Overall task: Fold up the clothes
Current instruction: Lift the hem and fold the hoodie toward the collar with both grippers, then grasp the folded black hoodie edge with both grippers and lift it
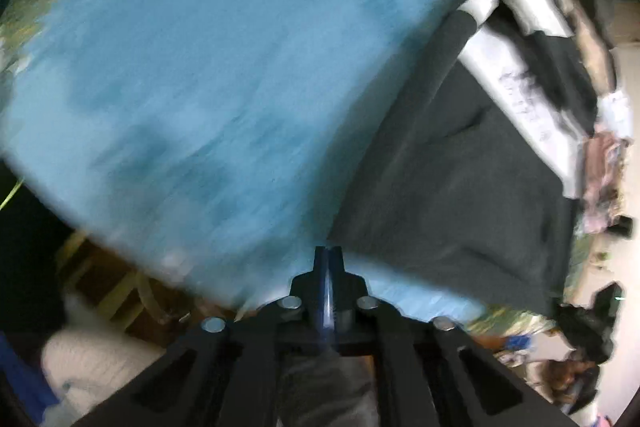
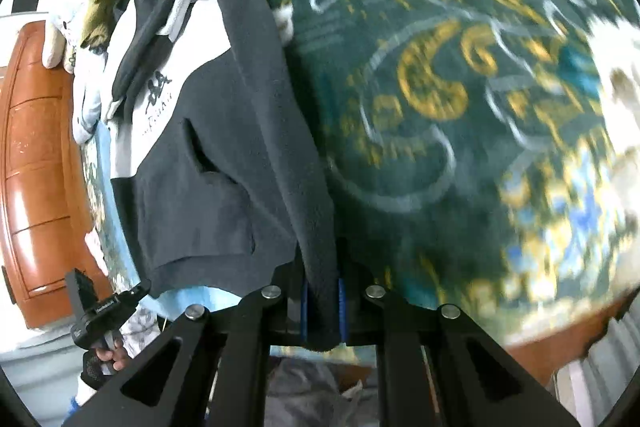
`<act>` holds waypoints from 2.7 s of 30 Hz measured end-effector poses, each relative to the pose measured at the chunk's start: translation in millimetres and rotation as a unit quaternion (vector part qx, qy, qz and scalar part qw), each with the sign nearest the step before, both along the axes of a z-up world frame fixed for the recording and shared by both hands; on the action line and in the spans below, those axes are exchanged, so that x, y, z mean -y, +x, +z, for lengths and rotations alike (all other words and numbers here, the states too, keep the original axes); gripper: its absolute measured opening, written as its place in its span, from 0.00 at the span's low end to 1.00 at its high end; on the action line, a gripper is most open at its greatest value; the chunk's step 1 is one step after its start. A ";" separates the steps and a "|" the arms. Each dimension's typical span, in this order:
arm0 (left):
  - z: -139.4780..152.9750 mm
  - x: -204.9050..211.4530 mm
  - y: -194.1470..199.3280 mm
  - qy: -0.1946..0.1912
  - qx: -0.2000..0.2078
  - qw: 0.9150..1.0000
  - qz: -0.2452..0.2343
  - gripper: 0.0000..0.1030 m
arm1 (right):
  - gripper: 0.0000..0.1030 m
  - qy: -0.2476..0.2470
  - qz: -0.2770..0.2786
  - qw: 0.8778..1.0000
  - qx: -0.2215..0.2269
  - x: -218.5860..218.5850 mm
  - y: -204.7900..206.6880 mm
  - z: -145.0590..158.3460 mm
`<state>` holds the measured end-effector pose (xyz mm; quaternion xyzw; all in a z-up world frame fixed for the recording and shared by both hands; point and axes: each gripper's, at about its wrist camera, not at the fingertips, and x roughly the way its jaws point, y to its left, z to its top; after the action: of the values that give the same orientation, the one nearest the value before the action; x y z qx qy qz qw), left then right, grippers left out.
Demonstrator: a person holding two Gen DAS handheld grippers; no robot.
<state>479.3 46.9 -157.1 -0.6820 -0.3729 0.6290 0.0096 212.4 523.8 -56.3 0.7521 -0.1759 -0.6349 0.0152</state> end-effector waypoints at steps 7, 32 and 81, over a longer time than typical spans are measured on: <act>12.8 10.1 20.8 0.024 -0.021 0.998 0.063 0.00 | 0.10 -0.025 -0.007 1.000 0.001 8.7 16.1 29.7; -6.3 30.8 -67.7 0.092 -0.080 0.992 -0.015 0.08 | 0.11 -0.004 0.022 0.999 0.034 20.7 9.4 32.0; 18.7 81.4 -413.5 0.027 -0.185 0.976 -0.113 0.59 | 0.38 -0.054 -0.136 0.986 -0.081 7.4 -268.0 -6.4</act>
<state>65.8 -34.5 -138.4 -0.5907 -0.3023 0.7290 0.1682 -55.7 516.3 -62.8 0.6652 -0.3092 -0.6794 -0.0167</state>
